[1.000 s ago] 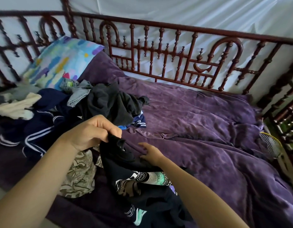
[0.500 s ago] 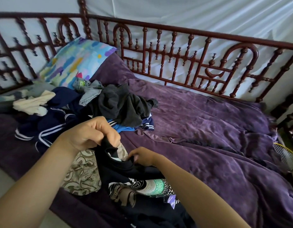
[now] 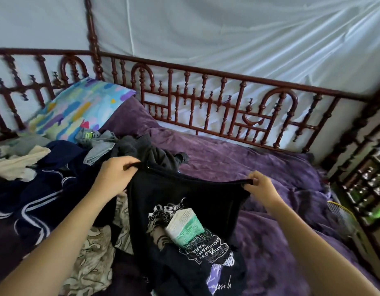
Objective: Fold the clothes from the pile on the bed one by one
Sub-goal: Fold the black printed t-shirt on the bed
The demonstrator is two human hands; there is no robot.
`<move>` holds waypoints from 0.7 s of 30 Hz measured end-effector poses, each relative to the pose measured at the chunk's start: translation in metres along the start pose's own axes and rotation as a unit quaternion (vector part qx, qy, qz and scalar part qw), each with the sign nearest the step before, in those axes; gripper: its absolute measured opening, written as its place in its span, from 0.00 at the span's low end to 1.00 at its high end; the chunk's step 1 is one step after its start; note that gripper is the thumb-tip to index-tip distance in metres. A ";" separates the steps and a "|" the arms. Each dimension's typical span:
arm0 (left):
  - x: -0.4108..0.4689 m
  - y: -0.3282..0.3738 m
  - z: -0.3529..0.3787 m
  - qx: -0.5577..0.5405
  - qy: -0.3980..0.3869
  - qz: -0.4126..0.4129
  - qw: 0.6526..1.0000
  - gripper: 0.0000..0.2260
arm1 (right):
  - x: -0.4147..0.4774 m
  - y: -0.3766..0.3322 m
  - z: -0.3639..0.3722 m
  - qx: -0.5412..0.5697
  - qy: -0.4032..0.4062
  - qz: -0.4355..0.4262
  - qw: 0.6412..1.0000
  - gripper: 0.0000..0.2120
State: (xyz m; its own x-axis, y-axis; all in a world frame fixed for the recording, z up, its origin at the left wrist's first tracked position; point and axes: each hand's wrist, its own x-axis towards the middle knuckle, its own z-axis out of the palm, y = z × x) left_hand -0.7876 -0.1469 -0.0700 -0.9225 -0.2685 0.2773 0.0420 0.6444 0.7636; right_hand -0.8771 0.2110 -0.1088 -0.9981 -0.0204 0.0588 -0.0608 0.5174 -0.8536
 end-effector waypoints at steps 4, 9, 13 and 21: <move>0.020 0.022 0.009 0.052 0.123 0.063 0.989 0.08 | -0.009 -0.035 -0.045 0.073 0.043 -0.045 0.995 0.21; 0.054 0.073 -0.008 0.046 0.227 0.139 0.963 0.10 | -0.029 -0.101 -0.102 0.186 0.106 -0.126 0.969 0.20; 0.066 0.121 -0.032 -0.045 0.289 0.179 0.940 0.11 | -0.050 -0.154 -0.137 0.243 0.190 -0.231 0.923 0.21; 0.064 0.164 -0.072 -0.177 0.289 0.203 0.919 0.07 | -0.075 -0.202 -0.155 0.277 0.282 -0.348 0.850 0.18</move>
State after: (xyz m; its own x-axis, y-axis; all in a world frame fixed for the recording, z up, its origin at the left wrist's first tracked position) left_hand -0.8120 -0.1105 0.1151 -0.4495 -0.4593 0.7662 0.5539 0.5296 0.6424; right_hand -0.7881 0.2409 0.1395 -0.5630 0.3377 0.7543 -0.7864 0.0618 -0.6146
